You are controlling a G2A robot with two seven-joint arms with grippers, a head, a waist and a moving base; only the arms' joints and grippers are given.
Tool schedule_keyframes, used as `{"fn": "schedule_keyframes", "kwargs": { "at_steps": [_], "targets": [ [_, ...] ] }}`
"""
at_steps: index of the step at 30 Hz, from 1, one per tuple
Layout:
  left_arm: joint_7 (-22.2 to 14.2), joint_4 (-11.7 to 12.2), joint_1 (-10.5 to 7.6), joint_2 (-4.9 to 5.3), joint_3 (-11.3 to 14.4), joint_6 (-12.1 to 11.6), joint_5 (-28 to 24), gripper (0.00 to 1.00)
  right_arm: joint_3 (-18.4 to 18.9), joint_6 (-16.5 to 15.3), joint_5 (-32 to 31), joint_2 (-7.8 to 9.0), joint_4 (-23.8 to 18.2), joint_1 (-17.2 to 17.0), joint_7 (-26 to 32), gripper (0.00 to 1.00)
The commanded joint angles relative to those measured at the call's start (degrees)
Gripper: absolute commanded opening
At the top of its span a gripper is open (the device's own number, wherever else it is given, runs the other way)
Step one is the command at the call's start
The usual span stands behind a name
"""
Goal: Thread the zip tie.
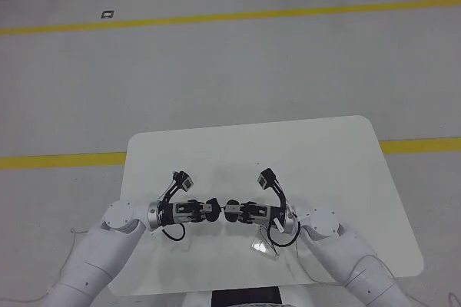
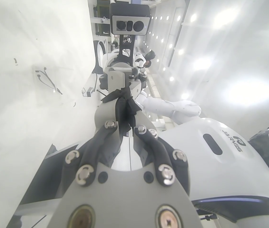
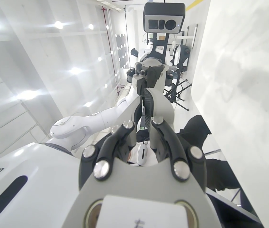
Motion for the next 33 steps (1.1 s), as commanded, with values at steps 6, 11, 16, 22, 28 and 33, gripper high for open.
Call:
{"fn": "schedule_keyframes", "kwargs": {
  "at_steps": [6, 11, 16, 22, 28, 33],
  "targets": [
    [0.0, -0.1, 0.01, 0.09, 0.1, 0.0, 0.0, 0.0, 0.0, -0.1, -0.2, 0.12, 0.0, -0.1, -0.5, 0.05],
    [0.0, 0.0, -0.08, 0.13, 0.2, 0.0, -0.1, 0.0, 0.1, 0.0, -0.2, 0.2, 0.0, -0.1, -0.6, 0.06],
    [-0.1, 0.3, -0.26, 0.16, 0.5, 0.0, -0.2, 0.0, -0.1, -0.2, -0.1, 0.22, 0.0, 0.0, -0.7, 0.05],
    [-0.3, 0.5, -0.51, 0.2, 0.8, 0.0, -0.3, 0.0, -0.4, 0.0, -0.1, 0.23, 0.2, 0.2, -0.9, 0.0],
    [-0.2, 0.7, -0.53, 0.25, 0.8, 0.0, -0.4, 0.0, -0.6, 0.1, -1.0, 0.29, 0.4, 0.3, -1.4, 0.0],
    [-0.4, 0.7, -0.58, 0.24, 0.9, 0.0, -0.7, 0.0, -0.6, 0.1, -1.1, 0.35, 0.5, 0.3, -1.7, 0.0]
  ]
}}
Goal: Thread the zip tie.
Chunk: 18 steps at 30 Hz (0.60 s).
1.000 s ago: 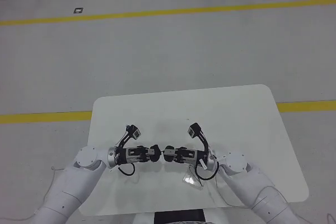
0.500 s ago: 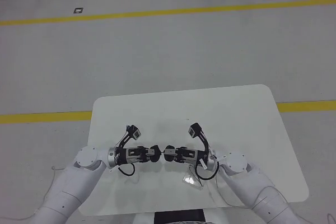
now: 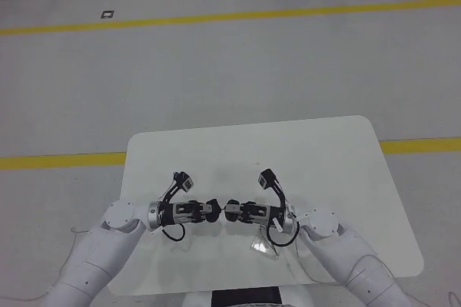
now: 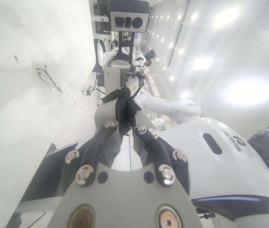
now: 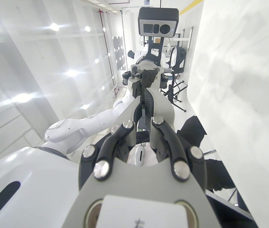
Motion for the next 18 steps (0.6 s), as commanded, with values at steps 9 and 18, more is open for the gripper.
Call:
{"fn": "schedule_keyframes", "kwargs": {
  "at_steps": [9, 18],
  "targets": [
    [0.0, 0.1, -0.21, -0.09, 0.3, 0.0, -0.2, 0.05, 0.0, 0.1, -0.2, 0.14, -0.1, 0.0, 0.0, 0.0],
    [-0.2, 0.4, -0.46, -0.17, 0.5, 0.0, -0.3, 0.02, -0.5, 0.4, -0.5, 0.16, 0.0, 0.3, -0.2, 0.0]
  ]
}}
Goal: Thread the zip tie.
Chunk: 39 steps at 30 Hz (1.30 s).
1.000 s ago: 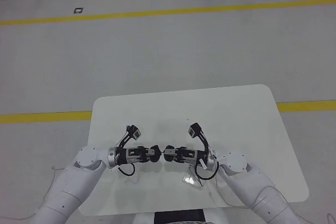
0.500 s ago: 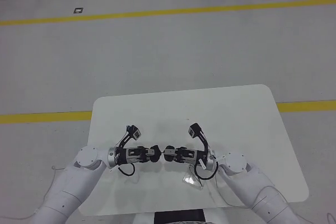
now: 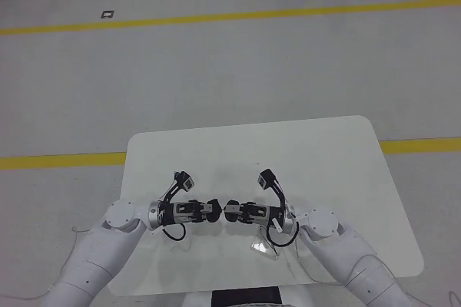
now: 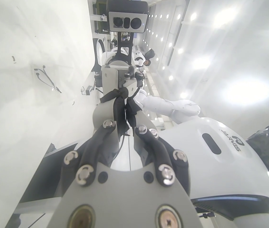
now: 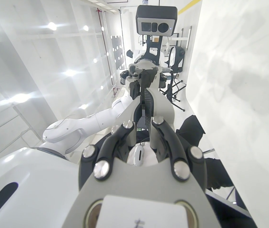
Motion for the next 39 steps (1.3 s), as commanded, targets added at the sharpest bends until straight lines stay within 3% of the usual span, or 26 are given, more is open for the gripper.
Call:
{"fn": "schedule_keyframes", "kwargs": {
  "at_steps": [1, 10, 25, 39],
  "targets": [
    [-0.1, 0.1, -0.07, -0.02, 0.1, 0.0, 0.0, 0.0, -0.1, 0.1, -0.1, -0.01, 0.1, 0.1, -0.1, 0.0],
    [-0.1, 0.5, -0.25, -0.08, 0.2, 0.0, 0.1, 0.0, -0.2, -0.2, -0.2, 0.05, -0.2, 0.1, -0.4, 0.0],
    [0.2, 0.9, -0.32, -0.11, 0.4, 0.0, 0.0, 0.14, -0.1, 0.2, -0.5, 0.29, -0.5, -0.1, -0.6, 0.0],
    [0.1, 1.2, -0.66, -0.21, 0.8, 0.0, 0.1, 0.11, -0.5, 0.5, -1.4, 0.39, -0.7, 0.0, -1.1, 0.0]
  ]
}}
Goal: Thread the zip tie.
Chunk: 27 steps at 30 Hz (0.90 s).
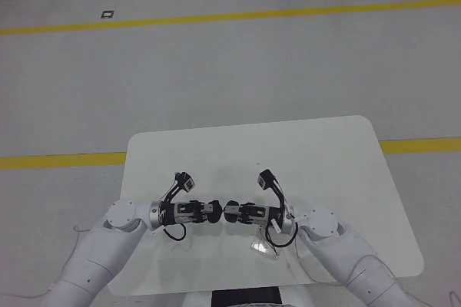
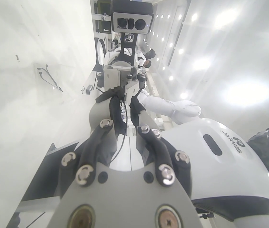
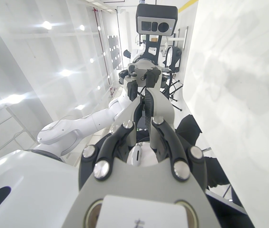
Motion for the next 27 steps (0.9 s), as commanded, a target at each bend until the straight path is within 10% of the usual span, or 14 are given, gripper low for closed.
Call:
{"fn": "schedule_keyframes", "kwargs": {
  "at_steps": [1, 26, 27],
  "targets": [
    [0.1, 0.1, -0.08, -0.02, 0.1, 0.0, 0.0, 0.11, -0.1, 0.0, -0.1, 0.0, 0.0, 0.0, 0.0, 0.0],
    [-0.5, 0.6, -0.6, -0.11, 0.8, 0.0, 0.0, 0.0, -0.7, 0.2, 0.2, 0.08, 0.1, 0.3, -0.1, 0.0],
    [-0.5, 0.6, -0.58, -0.1, 0.8, 0.0, -0.1, 0.0, -0.6, 0.2, 0.4, 0.1, 0.2, 0.2, -0.3, 0.33]
  ]
}}
